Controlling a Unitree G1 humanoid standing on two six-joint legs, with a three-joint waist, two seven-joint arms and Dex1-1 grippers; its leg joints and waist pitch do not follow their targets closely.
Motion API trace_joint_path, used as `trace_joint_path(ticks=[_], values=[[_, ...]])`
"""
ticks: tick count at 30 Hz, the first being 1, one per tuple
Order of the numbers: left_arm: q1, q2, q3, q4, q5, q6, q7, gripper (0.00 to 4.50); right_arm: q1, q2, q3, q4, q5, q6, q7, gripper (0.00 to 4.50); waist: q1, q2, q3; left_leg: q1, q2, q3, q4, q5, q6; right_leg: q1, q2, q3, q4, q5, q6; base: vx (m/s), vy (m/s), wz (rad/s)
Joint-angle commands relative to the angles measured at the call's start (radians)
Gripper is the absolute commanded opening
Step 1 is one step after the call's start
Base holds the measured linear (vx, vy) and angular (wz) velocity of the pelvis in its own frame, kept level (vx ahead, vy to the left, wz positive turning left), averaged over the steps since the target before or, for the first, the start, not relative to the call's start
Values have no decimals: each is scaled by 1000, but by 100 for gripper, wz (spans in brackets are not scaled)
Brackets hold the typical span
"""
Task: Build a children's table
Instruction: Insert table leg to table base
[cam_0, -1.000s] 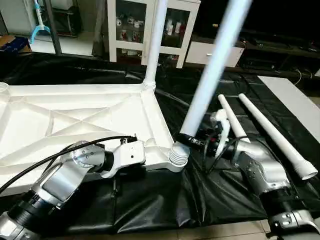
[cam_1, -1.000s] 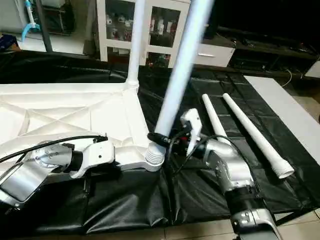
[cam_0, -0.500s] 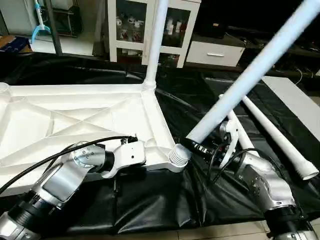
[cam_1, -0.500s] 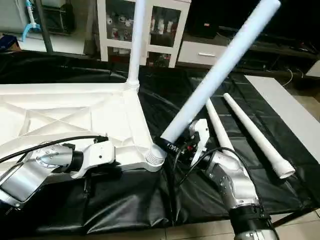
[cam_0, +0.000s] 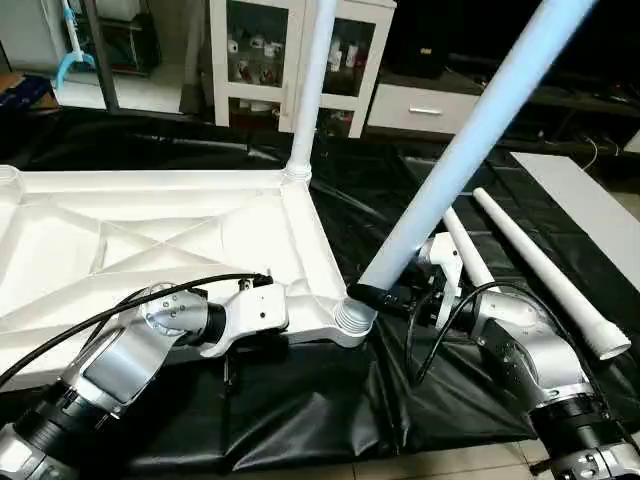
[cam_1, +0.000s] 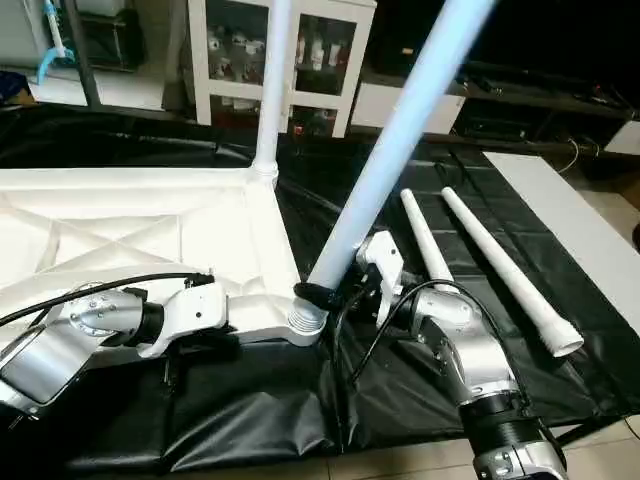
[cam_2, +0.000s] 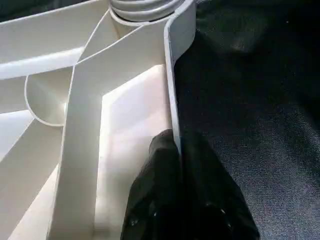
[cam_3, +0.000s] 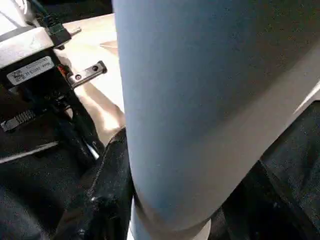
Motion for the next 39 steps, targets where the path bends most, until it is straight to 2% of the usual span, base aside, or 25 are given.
trace_joint_path(ticks=[1,3,4,6,7,9,10,11,12,13,14,15,16,17,18,19,20,21,23,24,26,29,32,35,39], values=[[-15,0,-23,-16,25,-14,-15,0,21,-34,43,74,-82,54,2,188,-22,33,-11,31,43,-37,-116,-821,-76,-1,-55,6,-89,-685,-7,0,0,0],[-15,0,-23,-16,26,-13,-17,0,10,-34,49,67,-71,73,13,188,-14,37,-9,17,54,-35,-139,-857,-87,15,-49,15,-56,-616,-24,0,0,0],[-16,0,-23,-16,26,-13,-17,0,5,-34,50,65,-66,83,16,188,-6,34,-7,23,53,-27,-145,-860,-91,7,-48,26,-51,-611,-38,0,0,0],[-15,0,-23,-16,27,-12,-18,0,1,-34,51,65,-60,97,17,188,-8,28,-7,54,37,-19,-114,-816,-83,-23,-58,19,-92,-690,-29,0,0,0],[-16,-1,-23,-16,28,-11,-20,0,-10,-30,40,90,-57,108,8,188,-7,23,-12,53,22,-21,-78,-666,-53,-19,-90,12,-127,-814,10,0,0,0],[-16,-2,-24,-16,30,-10,-22,0,-36,-16,19,148,-65,115,-29,188,-10,28,-9,45,28,-29,-81,-648,-53,-8,-87,-8,-130,-824,27,0,0,0],[-16,-2,-24,-16,30,-10,-23,0,-39,-15,17,154,-66,115,-32,188,-18,42,-6,33,47,-40,-110,-738,-68,13,-68,-22,-105,-728,15,0,0,0],[-16,-2,-25,-17,30,-9,-24,0,-51,-10,15,178,-69,114,-42,188,-6,55,-8,-20,79,-51,-171,-853,-97,72,-49,14,17,-493,-36,0,0,0],[-16,-3,-25,-17,30,-9,-24,0,-55,-9,15,186,-70,113,-43,188,-6,55,-8,-20,79,-51,-171,-853,-97,72,-49,14,17,-493,-36,0,0,0],[-16,-3,-26,-17,30,-10,-24,0,-66,-6,19,202,-77,114,-50,188,28,47,1,-26,76,-3,-229,-940,-102,43,-10,40,104,-271,-87,0,0,0],[-17,-4,-26,-16,31,-10,-24,0,-74,-4,23,212,-82,116,-54,188,32,2,-6,49,28,10,-131,-787,-93,-45,-44,86,-10,-629,-49,53,-79,26],[-18,-5,-26,-16,31,-10,-23,0,-82,-1,28,218,-87,116,-54,188,26,-13,-2,98,-11,17,-30,-640,-68,-112,-77,78,-98,-892,-14,53,-79,26],[-19,-7,-26,-15,32,-9,-23,0,-87,2,32,221,-91,118,-56,188,28,-22,-6,99,-26,14,47,-440,-36,-117,-118,93,-136,-1059,22,54,-91,0],[-20,-8,-26,-15,33,-9,-23,0,-93,6,36,224,-96,122,-58,188,48,9,-23,-30,21,-27,-55,-187,-31,24,-124,115,-61,-912,-5,62,0,-38],[-19,-9,-26,-16,34,-8,-23,0,-97,9,44,220,-97,124,-49,188,47,8,-32,-26,31,-26,-78,-208,-43,16,-89,102,-41,-745,-26,62,0,-38],[-18,-10,-26,-18,34,-7,-24,0,-100,12,53,214,-96,129,-34,188,35,19,-39,-15,43,-28,-90,-240,-64,8,-57,92,-4,-448,-88,60,40,-30],[-17,-10,-25,-19,35,-6,-25,0,-100,11,57,208,-89,139,-19,188,29,21,-30,-4,42,-17,-98,-331,-67,-2,-48,94,-2,-351,-138,0,0,0],[-17,-10,-25,-19,35,-6,-25,0,-100,11,57,208,-89,139,-19,188,26,15,-28,0,39,-13,-96,-370,-63,-5,-48,96,-5,-369,-147,0,0,0],[-15,-9,-25,-23,38,-4,-26,0,-90,2,66,191,-84,154,11,188,26,15,-22,21,34,-5,-86,-483,-55,-25,-56,105,-31,-566,-124,0,0,0],[-14,-9,-25,-24,39,-3,-26,0,-86,-3,70,188,-84,159,21,188,25,14,-23,20,34,-7,-87,-486,-53,-22,-57,106,-32,-579,-116,0,0,0],[-15,-7,-26,-25,43,-2,-26,0,-69,-25,71,180,-80,169,42,188,24,11,-29,5,38,-12,-95,-447,-47,-6,-57,108,-26,-532,-108,0,0,0],[-18,-9,-25,-22,47,-3,-29,0,-53,-59,71,169,-73,186,66,188,31,18,-33,11,40,2,-91,-386,-42,-12,-52,115,-17,-411,-145,0,0,0],[-22,-9,-29,-18,51,-8,-34,0,-43,-84,77,151,-64,208,100,188,35,12,-36,15,39,14,-86,-348,-28,-13,-47,120,-12,-360,-169,0,0,0],[-24,-10,-31,-16,52,-10,-35,0,-38,-91,84,147,-61,236,112,188,37,9,-37,13,39,20,-83,-329,-23,-14,-44,127,-8,-365,-173,0,0,0],[-25,-12,-33,-15,53,-11,-34,0,-25,-68,74,183,-85,207,58,188,36,2,-33,10,37,17,-84,-377,-31,-19,-44,132,-16,-502,-136,0,0,0]])
